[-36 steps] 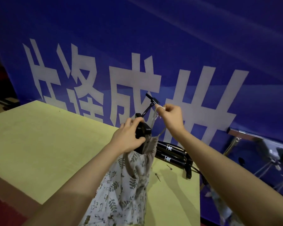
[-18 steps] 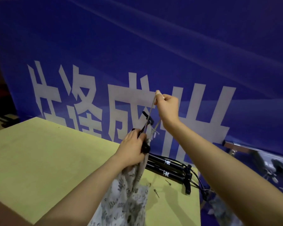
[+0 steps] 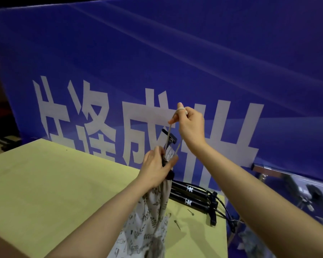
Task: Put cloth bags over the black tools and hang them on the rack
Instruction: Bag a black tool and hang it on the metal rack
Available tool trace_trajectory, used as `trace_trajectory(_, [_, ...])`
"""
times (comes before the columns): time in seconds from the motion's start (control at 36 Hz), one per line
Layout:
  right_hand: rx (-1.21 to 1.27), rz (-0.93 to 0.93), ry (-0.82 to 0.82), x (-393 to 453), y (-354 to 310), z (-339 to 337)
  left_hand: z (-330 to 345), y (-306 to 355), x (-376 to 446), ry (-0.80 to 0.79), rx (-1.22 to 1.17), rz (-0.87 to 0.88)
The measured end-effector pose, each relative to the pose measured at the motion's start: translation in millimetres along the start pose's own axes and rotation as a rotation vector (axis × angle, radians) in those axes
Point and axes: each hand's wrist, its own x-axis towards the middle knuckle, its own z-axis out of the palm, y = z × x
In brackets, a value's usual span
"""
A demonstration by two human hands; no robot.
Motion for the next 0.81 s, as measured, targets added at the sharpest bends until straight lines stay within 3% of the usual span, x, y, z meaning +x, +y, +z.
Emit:
trace_trajectory(0.06, [0.000, -0.002, 0.010, -3, -1, -2, 1, 6, 1, 0.036, -0.050, -0.055])
trace_trajectory(0.17, [0.070, 0.001, 0.056, -6, -4, -6, 5, 9, 9, 0.091, 0.098, -0.058])
trace_trajectory(0.36, [0.097, -0.083, 0.144, -7, -28, -25, -5, 49, 3, 0.092, 0.166, -0.097])
trace_trajectory(0.5, [0.089, -0.088, 0.208, -8, -41, -48, -5, 85, -3, 0.068, 0.340, -0.051])
trace_trajectory(0.81, [0.066, -0.081, 0.261, -28, -41, -126, 30, 152, -22, -0.043, 0.185, -0.055])
